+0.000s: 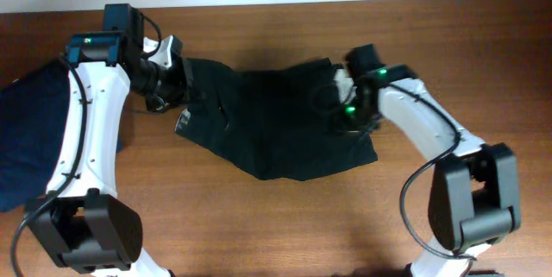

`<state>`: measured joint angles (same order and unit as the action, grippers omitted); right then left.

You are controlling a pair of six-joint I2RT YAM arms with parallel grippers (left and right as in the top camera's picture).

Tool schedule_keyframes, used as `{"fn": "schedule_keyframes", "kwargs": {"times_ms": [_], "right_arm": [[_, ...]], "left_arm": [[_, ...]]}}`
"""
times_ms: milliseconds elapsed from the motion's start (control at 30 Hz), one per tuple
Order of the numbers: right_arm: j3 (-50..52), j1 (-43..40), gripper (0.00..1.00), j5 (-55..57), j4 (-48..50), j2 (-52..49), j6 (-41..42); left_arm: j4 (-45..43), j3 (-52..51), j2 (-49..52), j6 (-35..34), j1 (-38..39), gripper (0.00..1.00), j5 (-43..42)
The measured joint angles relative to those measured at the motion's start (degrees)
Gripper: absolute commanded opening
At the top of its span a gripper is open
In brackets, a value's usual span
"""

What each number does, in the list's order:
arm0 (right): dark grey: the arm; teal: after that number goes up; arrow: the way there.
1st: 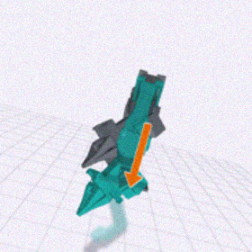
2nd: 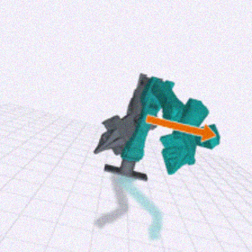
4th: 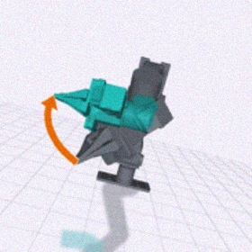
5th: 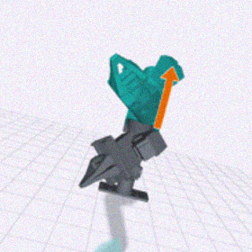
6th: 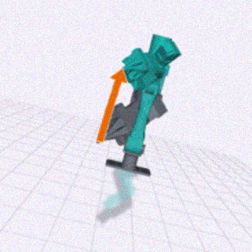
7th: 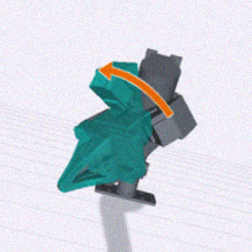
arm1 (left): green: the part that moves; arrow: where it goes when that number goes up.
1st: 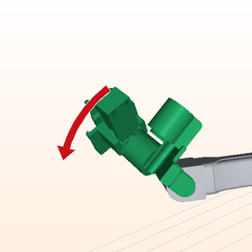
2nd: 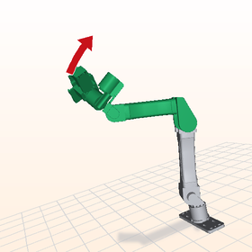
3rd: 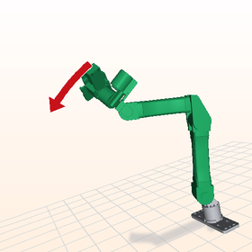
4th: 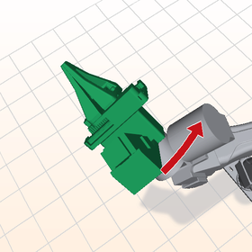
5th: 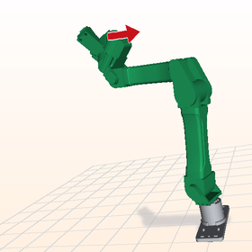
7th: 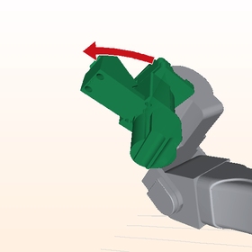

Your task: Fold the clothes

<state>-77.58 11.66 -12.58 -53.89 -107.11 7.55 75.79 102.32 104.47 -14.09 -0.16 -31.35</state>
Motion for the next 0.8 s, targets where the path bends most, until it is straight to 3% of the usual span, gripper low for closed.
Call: {"fn": "schedule_keyframes", "kwargs": {"times_ms": [267, 733, 767, 800], "right_arm": [[10.34, -4.9, 0.36, 4.61, 8.55, -1.62, -1.44], [12.72, -4.07, 0.38, 5.9, 10.67, -0.17, -0.26], [12.72, -4.07, 0.38, 5.9, 10.62, -0.17, -0.24], [12.72, -4.07, 0.41, 5.88, 10.51, -0.17, -0.2]], "left_arm": [[-7.02, 0.0, 0.0, -0.96, 7.32, 0.01, 0.0], [-22.4, 0.02, 1.79, -3.96, 30.23, 0.01, 1.57], [-22.75, 0.02, 2.49, -4.09, 30.99, 0.06, 1.75], [-23.32, 0.02, 3.39, -4.15, 31.61, 0.2, 1.88]]}}
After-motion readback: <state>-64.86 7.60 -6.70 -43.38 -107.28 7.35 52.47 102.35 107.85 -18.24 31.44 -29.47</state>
